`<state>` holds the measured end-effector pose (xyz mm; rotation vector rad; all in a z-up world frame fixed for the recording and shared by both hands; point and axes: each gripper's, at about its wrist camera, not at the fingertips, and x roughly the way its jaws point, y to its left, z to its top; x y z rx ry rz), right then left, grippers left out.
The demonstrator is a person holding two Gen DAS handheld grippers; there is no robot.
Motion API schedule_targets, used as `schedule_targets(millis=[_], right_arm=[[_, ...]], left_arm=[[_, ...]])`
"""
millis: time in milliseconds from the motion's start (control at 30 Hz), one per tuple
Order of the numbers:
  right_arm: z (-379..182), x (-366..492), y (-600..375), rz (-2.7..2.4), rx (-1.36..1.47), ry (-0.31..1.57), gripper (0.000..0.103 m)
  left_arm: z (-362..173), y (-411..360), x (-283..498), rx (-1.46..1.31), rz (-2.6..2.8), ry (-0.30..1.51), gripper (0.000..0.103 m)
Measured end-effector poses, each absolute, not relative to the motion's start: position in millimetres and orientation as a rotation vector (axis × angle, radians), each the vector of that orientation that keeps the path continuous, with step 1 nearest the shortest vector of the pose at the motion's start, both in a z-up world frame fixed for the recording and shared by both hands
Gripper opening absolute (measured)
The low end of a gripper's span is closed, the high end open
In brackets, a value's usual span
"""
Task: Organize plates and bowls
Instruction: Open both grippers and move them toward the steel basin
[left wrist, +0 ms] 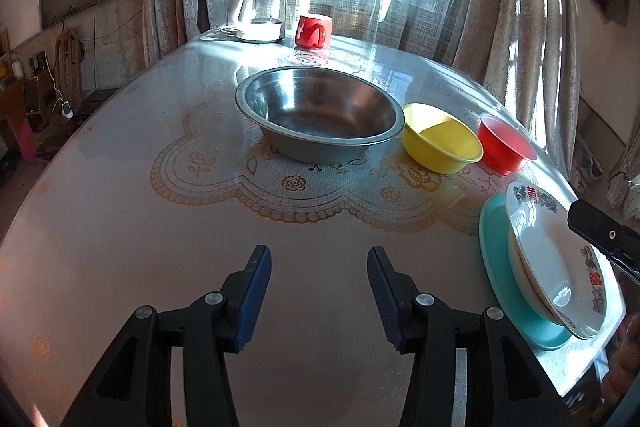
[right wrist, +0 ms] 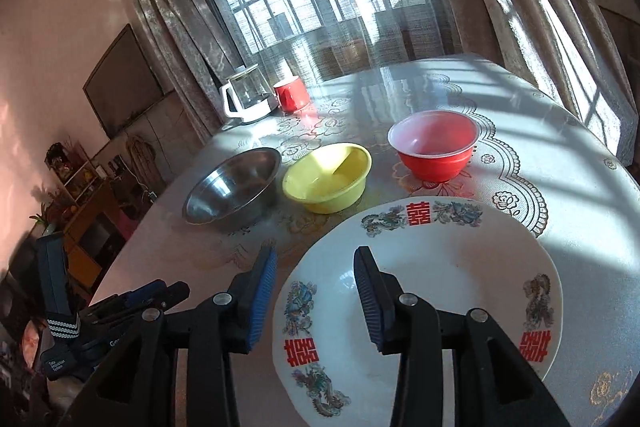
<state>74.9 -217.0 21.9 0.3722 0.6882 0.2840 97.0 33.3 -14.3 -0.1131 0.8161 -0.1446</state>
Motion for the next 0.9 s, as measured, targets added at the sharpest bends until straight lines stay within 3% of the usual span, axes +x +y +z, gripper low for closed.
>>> schedule_targets(millis=[567, 900], right_arm=[[9, 138, -141, 0.479, 0.408, 0.861, 0.042], [0, 190, -139, 0.404, 0.644, 0.918, 0.042]], left_arm=[[-32, 94, 134, -0.257, -0.091, 0.917, 0.053], [-10, 122, 168, -0.338, -0.106, 0.842, 0.058]])
